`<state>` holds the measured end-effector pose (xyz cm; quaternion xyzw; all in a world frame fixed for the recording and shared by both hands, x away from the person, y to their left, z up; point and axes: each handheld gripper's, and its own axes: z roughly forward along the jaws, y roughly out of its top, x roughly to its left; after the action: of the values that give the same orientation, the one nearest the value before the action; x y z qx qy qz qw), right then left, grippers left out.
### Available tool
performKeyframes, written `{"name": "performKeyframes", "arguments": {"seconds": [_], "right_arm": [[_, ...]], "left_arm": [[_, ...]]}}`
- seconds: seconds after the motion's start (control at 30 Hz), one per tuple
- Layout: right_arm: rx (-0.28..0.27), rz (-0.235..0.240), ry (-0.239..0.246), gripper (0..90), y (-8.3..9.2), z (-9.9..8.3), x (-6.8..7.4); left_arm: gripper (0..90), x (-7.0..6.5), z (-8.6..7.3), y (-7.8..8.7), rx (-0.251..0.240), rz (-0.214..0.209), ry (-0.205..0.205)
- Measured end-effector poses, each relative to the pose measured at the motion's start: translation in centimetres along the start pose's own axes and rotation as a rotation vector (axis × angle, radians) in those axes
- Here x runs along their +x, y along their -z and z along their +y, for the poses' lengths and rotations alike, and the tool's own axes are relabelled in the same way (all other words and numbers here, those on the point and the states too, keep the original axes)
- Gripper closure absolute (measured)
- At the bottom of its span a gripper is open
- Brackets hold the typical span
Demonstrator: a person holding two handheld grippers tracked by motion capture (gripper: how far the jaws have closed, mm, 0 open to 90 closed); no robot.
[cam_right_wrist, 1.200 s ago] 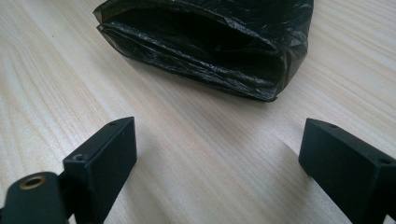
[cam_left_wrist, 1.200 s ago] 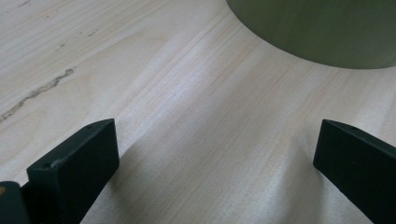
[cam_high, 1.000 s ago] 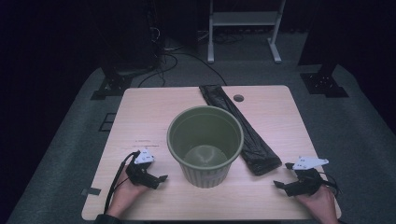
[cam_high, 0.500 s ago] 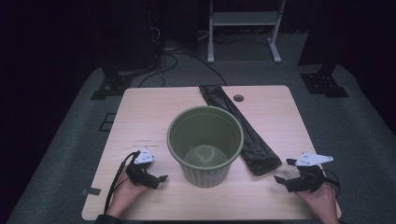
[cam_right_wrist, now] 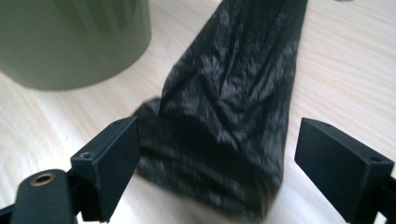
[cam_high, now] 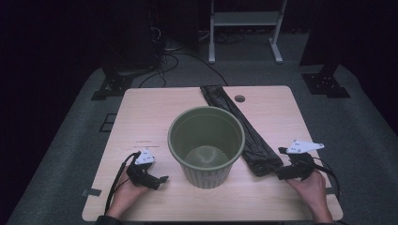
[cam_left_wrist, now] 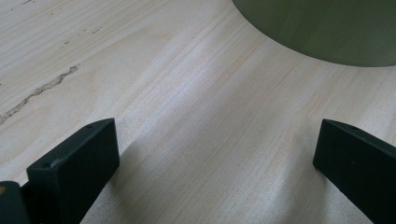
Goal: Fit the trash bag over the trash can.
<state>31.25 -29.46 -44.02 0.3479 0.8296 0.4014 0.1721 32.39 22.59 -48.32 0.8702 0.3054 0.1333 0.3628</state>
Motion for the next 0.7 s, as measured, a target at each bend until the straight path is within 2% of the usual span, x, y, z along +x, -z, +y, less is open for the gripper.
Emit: {"name": "performKeyframes", "arguments": {"seconds": [0.13, 0.3, 0.6, 0.7], "right_arm": [[0.01, 0.001, 0.006, 12.7, -1.0, 1.0, 0.1], [0.057, -0.002, 0.012, 12.8, -3.3, 2.3, 0.2], [0.135, -0.004, 0.012, 14.3, -6.4, 2.1, -0.8], [0.158, 0.008, 0.005, 19.7, -7.1, 1.9, -1.1]], "left_arm": [[0.0, 0.0, 0.0, 0.0, 0.0, 0.0, 0.0], [0.0, 0.0, 0.0, 0.0, 0.0, 0.0, 0.0], [0.0, 0.0, 0.0, 0.0, 0.0, 0.0, 0.0], [0.0, 0.0, 0.0, 0.0, 0.0, 0.0, 0.0]]}}
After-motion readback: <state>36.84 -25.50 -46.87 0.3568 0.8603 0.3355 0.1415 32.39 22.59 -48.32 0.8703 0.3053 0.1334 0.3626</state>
